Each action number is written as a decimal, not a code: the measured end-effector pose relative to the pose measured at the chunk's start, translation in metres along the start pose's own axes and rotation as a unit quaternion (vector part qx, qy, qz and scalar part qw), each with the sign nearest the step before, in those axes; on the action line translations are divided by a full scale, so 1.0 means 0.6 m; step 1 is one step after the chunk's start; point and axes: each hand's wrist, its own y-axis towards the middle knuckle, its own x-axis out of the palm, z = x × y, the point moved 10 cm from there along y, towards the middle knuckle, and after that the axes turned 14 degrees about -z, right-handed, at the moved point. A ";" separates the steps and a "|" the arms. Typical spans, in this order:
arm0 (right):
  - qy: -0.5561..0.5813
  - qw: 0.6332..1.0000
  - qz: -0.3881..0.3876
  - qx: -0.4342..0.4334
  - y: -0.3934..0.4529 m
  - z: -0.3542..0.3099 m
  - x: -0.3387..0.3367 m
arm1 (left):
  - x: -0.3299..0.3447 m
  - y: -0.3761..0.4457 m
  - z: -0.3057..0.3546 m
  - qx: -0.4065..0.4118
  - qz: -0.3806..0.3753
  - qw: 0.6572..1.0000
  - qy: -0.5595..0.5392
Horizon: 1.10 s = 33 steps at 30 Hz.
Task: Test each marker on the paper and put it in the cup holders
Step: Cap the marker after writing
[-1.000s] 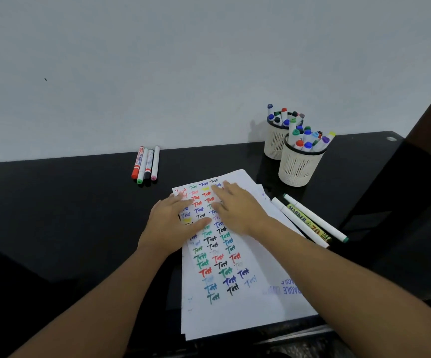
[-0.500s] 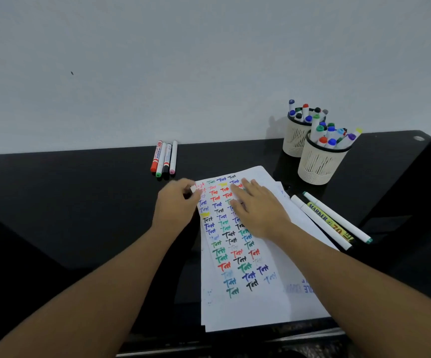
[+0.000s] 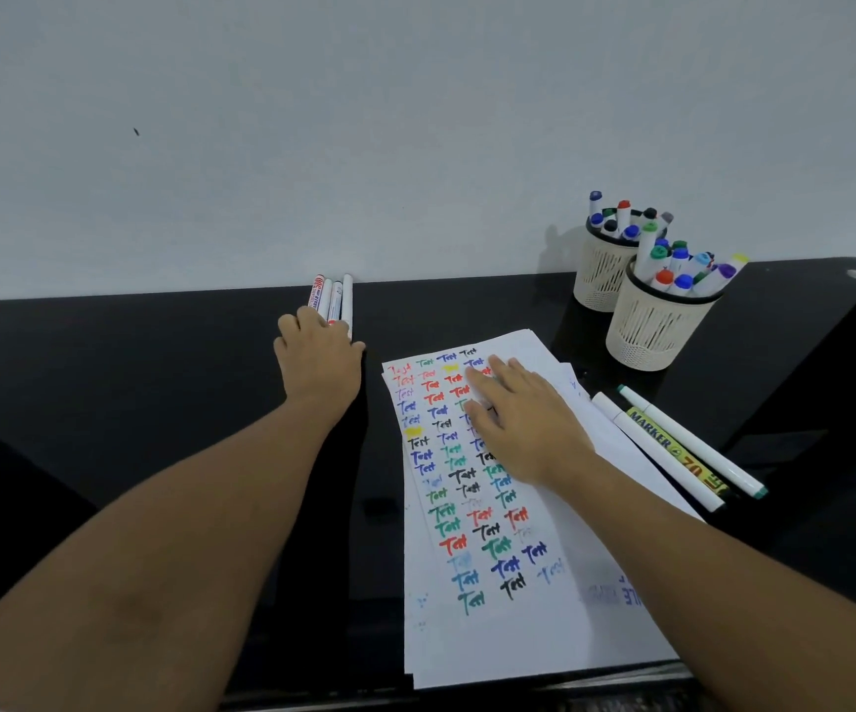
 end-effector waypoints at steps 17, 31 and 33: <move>0.015 1.000 0.008 -0.001 -0.005 -0.001 -0.004 | -0.002 -0.011 -0.003 -0.006 -0.026 0.991 -0.128; -0.125 0.950 0.268 -0.101 -0.081 -0.091 -0.076 | -0.046 -0.181 0.021 0.169 -0.024 0.922 -0.347; -0.158 0.939 0.269 -0.144 -0.081 -0.123 -0.085 | -0.048 -0.199 0.034 0.194 -0.035 0.911 -0.363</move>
